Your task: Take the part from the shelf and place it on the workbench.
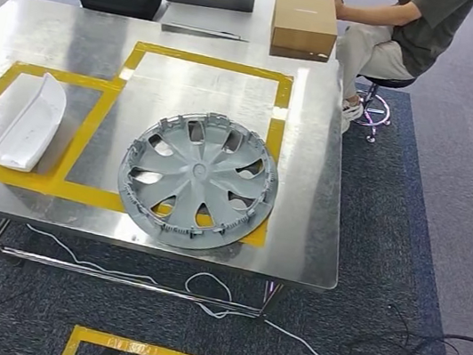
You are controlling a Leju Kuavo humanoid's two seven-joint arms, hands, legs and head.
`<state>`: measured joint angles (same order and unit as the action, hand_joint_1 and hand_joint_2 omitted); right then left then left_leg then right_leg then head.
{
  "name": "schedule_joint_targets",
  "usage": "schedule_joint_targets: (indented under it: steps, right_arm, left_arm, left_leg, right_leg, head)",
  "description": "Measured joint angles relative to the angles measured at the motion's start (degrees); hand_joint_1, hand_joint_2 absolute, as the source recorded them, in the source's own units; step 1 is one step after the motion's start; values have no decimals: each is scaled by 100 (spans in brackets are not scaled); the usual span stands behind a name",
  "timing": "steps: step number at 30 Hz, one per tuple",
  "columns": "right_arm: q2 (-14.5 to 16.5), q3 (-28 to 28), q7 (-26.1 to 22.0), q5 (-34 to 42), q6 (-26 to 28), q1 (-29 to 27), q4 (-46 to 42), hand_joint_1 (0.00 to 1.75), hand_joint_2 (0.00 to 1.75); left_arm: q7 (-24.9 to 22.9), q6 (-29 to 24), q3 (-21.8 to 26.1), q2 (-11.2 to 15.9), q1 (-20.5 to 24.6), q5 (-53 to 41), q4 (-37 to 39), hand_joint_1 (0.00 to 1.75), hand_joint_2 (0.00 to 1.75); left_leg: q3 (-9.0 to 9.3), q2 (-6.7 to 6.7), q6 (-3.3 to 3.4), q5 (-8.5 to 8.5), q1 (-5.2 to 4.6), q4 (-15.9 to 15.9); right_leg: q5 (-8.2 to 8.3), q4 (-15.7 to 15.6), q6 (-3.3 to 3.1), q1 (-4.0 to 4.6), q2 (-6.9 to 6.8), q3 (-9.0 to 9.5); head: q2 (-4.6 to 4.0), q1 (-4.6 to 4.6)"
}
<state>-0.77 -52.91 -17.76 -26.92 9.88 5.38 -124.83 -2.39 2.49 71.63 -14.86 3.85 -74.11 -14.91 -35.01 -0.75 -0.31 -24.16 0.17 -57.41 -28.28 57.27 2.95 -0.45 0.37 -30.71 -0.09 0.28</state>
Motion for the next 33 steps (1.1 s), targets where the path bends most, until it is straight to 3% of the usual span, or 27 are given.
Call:
schedule_joint_targets:
  steps: [6,12,16,24,26,29,33]
  right_arm:
    - [814,-836,-112,1624,1167,-472,602,0,0]
    - [1406,-1296,50,1586,1434,-664,1302,0,0]
    - [1668,-1477,519,1284,1629,-683,1825,0,0]
    - [1864,-1620,596,1341,1763,-725,2584,0,0]
    - [1881,-1617,833,1338,1786,-744,2665,0,0]
    - [1900,-1505,1731,1157,1824,-874,3028,0,0]
    - [1906,-1292,2558,276,1665,-997,3994,0,0]
  left_arm:
    - [18,-28,0,-12,9,-33,0,0,0]
    - [58,-66,7,-42,25,47,0,0,0]
    - [315,52,100,-96,32,288,0,0,0]
    - [456,97,213,-127,35,381,0,0,0]
    - [494,98,241,-127,35,393,0,0,0]
    - [589,110,271,-133,35,467,0,0,0]
    - [509,65,287,-166,50,416,-2,0,0]
  left_leg:
    - [10,-4,-3,-12,0,1]
    - [24,0,-8,-17,0,2]
    - [26,0,-8,-18,1,2]
    - [28,0,-7,-18,-4,3]
    - [28,0,-7,-18,-3,3]
    - [29,-1,-5,-19,-3,3]
    - [33,-1,-7,-22,-3,4]
  right_leg:
    - [-13,-1,-4,1,-6,7]
    - [-16,-1,-6,0,0,16]
    - [-18,-1,-6,0,0,18]
    - [-18,-1,-4,-4,1,19]
    - [-19,-1,-4,-4,0,20]
    - [-22,-1,-2,-3,-4,25]
    - [-23,-1,-2,-3,-1,28]
  head:
    - [0,1]
    - [0,0]
    - [0,1]
    - [0,1]
    - [0,0]
    - [0,1]
    - [0,0]
